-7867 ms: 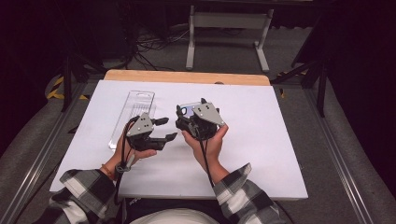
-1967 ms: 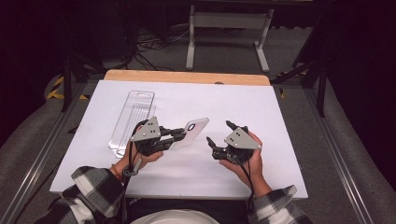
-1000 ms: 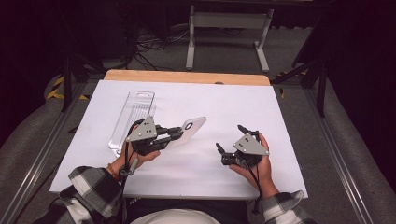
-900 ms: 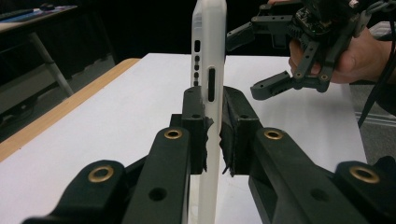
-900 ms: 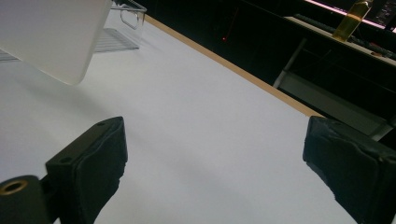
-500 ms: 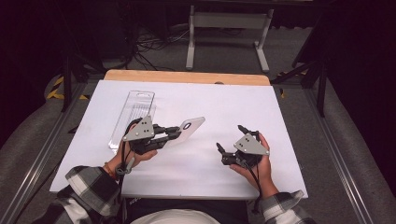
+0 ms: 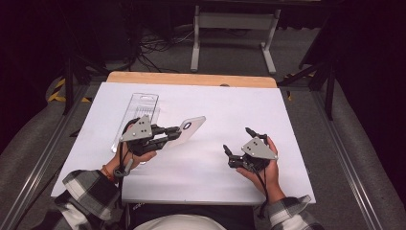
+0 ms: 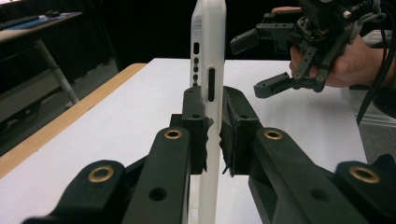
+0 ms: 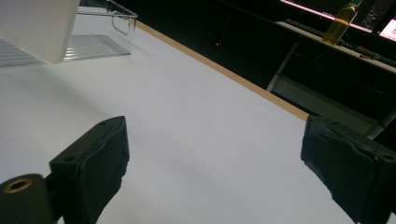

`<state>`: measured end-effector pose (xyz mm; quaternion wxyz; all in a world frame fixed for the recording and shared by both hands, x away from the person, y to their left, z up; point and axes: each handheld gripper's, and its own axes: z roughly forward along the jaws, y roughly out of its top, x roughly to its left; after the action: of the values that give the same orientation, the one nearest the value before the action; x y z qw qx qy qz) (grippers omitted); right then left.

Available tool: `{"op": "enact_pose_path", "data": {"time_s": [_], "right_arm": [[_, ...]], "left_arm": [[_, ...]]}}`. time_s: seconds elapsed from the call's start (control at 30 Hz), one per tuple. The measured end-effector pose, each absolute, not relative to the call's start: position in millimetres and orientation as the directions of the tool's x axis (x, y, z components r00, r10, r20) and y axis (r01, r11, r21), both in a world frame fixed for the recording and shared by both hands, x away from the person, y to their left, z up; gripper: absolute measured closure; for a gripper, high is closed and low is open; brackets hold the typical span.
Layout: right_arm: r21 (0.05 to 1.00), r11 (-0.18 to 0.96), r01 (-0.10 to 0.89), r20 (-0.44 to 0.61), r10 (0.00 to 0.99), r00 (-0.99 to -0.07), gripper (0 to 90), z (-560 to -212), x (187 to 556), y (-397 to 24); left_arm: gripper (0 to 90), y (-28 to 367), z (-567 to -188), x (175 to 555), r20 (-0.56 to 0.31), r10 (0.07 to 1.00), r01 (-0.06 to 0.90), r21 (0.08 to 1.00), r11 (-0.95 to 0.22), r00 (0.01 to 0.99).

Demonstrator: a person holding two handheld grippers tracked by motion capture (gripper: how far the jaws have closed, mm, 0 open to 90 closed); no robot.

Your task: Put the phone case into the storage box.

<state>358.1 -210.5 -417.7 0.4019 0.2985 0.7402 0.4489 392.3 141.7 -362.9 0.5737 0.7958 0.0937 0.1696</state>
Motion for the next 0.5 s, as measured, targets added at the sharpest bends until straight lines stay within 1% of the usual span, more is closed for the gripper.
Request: {"op": "enact_pose_path", "data": {"time_s": [0.17, 0.5], "right_arm": [[0.904, 0.419, 0.084, -0.324, 0.800, -0.505, 8.3, -418.3, 358.3, -210.3], [0.903, 0.423, 0.080, -0.328, 0.797, -0.508, 8.3, -418.8, 358.0, -209.1]], "left_arm": [[81.1, 145.5, -360.9, 394.3, 0.170, 0.352, -0.052, 0.946, -0.321, 0.920], [81.1, 153.4, -358.6, 398.6, 0.149, 0.367, -0.037, 0.954, -0.297, 0.918]]}}
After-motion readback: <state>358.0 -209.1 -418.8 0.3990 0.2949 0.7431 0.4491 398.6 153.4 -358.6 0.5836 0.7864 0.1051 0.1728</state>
